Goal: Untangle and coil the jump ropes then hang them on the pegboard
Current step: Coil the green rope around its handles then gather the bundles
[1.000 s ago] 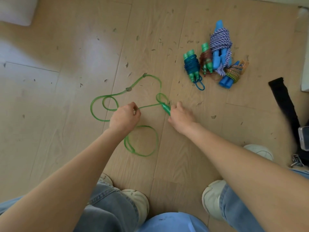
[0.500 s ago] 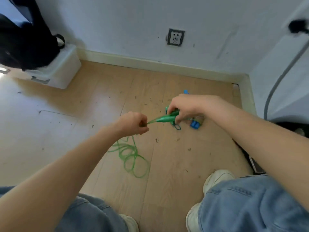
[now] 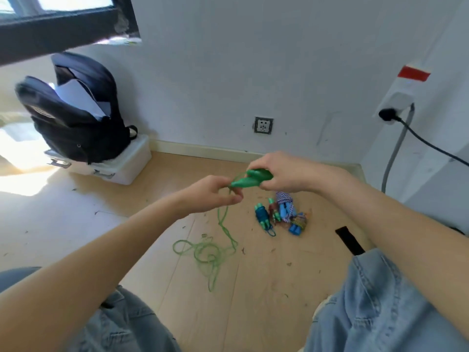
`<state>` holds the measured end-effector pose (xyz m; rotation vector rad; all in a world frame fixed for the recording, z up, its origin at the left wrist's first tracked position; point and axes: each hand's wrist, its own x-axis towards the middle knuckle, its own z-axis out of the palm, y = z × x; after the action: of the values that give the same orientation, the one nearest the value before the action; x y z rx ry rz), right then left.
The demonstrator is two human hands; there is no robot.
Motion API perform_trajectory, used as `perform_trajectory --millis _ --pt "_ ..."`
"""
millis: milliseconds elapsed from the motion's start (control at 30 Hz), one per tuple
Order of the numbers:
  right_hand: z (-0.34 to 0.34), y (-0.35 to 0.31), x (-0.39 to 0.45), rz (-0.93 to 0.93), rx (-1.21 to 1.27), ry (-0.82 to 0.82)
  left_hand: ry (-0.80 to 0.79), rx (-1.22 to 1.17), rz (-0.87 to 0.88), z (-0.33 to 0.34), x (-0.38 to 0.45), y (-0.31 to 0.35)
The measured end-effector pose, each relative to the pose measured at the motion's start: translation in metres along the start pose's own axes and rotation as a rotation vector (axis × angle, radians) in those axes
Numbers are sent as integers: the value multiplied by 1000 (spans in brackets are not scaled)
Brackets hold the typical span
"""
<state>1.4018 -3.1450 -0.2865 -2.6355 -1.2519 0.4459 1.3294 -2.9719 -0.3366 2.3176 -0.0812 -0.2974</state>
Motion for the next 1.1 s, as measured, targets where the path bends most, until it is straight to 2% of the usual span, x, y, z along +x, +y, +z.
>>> perform_trajectory --millis 67,133,200,267,333,433,500,567,600,633,700,733,767,833,900,933,1000,1033,1100 --pt "-7 0 -2 38 -60 39 -27 -242 -2 -6 -5 5" --pt "-6 3 -5 88 -124 -21 -23 -360 -35 -11 -8 6" --pt "1 6 -7 84 -28 -99 14 -117 -34 -14 -7 6" --pt "9 6 -7 56 242 -103 28 157 7 -14 -4 7" --pt "15 6 -7 48 512 -126 41 173 43 -13 -1 8" --pt "23 10 -7 64 677 -214 97 169 43 -10 4 6" --pt "27 12 -2 109 774 -186 231 177 3 -10 10 0" --pt "30 13 5 206 977 -46 478 179 -50 -12 13 -4" --pt "31 15 11 246 1122 49 542 116 -66 -15 14 -4" --pt "31 15 16 266 1281 135 501 -6 -84 -16 13 -2" --pt "30 9 25 227 1590 255 162 -356 -112 -12 9 6" --pt "30 5 28 189 1711 283 11 -438 -102 -7 7 10" --pt "30 0 32 151 1787 289 -59 -472 -74 -2 7 13" --pt "32 -6 36 131 1706 299 -32 -602 -61 3 11 13" --pt "33 -5 36 215 1333 336 -33 -765 -126 -3 10 14" --pt "33 -2 34 278 1091 332 -52 -750 -152 -7 8 12" --pt "34 5 32 347 656 349 -122 -540 -198 -16 3 6" --pt "34 4 30 306 528 369 -166 -430 -202 -18 0 3" --pt "33 0 25 112 477 289 -217 -319 -190 -23 -4 -2"
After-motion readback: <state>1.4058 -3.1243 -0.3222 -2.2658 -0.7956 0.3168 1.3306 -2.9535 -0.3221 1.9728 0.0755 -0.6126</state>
